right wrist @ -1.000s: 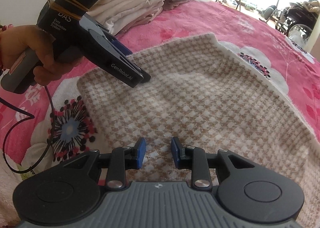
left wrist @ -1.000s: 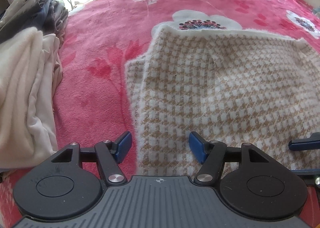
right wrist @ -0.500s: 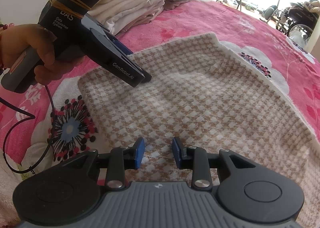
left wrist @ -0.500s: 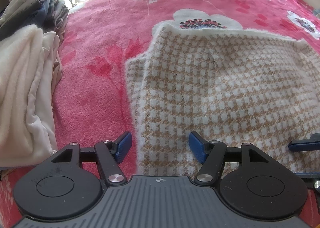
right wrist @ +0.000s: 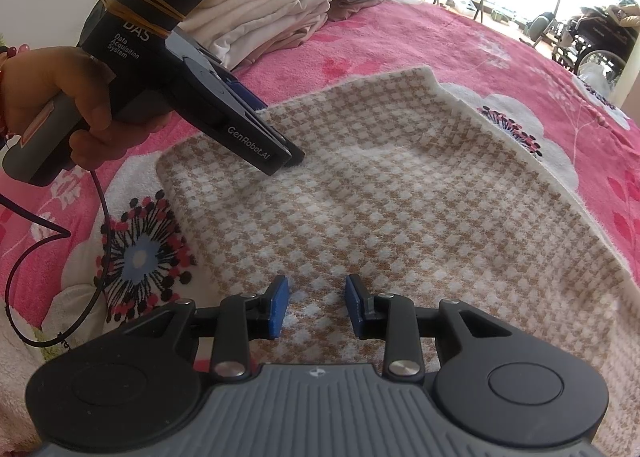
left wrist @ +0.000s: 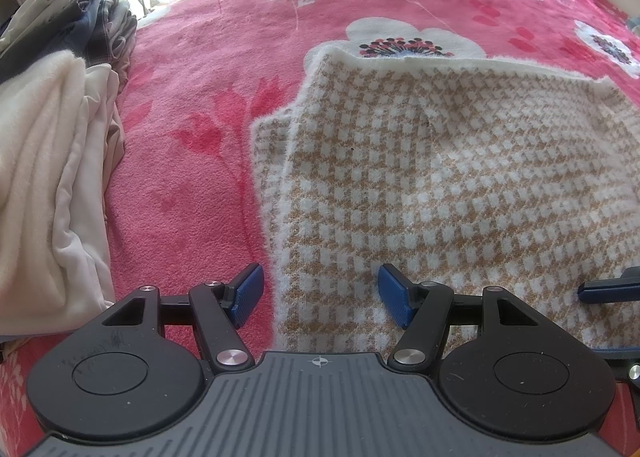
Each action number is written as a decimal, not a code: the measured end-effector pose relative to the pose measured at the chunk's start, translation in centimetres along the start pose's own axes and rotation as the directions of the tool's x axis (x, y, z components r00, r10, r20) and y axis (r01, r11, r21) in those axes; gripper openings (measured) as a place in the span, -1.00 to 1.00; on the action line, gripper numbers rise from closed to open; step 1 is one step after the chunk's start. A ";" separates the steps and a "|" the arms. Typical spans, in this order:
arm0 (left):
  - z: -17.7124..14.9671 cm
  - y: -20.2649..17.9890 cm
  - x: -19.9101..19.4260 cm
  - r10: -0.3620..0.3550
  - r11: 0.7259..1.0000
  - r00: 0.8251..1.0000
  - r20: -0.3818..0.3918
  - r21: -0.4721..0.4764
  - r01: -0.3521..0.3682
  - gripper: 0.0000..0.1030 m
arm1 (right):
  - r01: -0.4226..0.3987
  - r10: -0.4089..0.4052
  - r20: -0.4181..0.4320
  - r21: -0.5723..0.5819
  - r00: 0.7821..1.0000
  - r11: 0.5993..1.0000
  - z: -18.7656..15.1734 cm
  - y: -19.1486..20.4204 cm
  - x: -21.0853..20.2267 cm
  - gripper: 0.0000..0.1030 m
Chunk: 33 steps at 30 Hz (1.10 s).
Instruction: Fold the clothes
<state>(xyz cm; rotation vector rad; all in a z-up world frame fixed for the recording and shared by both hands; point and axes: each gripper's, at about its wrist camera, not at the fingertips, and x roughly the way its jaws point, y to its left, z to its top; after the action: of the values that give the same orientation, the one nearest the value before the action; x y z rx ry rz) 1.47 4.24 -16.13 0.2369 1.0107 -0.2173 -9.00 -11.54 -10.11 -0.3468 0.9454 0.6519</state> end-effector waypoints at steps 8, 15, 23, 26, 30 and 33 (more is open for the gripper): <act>-0.1 0.0 0.2 -0.005 1.000 1.000 0.001 -0.002 0.005 0.25 | 0.001 -0.001 0.002 -0.007 1.000 1.000 -0.1 0.4 0.2 -0.24; 0.6 1.9 0.0 -0.055 0.993 0.998 -0.006 -0.105 0.054 0.25 | -0.046 0.044 0.037 0.060 0.998 0.997 -0.3 -0.8 -0.4 -0.21; -0.4 9.4 -0.9 -0.239 0.886 0.971 0.021 -0.405 0.227 0.25 | -0.130 0.113 0.178 0.083 0.977 0.988 0.9 -1.5 -2.8 -0.21; -1.5 10.7 -0.6 -0.253 0.871 0.967 -0.010 -0.439 0.223 0.26 | -0.161 0.155 0.177 0.020 0.972 0.987 1.5 0.2 -2.2 -0.21; -2.4 11.6 0.3 -0.342 0.832 0.939 -0.039 -0.477 0.283 0.26 | -0.153 0.167 0.173 -0.094 0.971 0.984 2.5 3.0 -0.8 -0.20; -2.7 12.0 0.6 -0.374 0.808 0.927 -0.036 -0.504 0.306 0.26 | -0.153 0.185 0.178 -0.181 0.967 0.972 3.6 5.0 0.2 -0.19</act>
<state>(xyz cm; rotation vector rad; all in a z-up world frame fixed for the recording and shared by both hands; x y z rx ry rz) 3.06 16.48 -16.87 -0.4094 1.2062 -0.2655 -9.91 -5.73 -8.32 -0.3454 0.7409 0.9082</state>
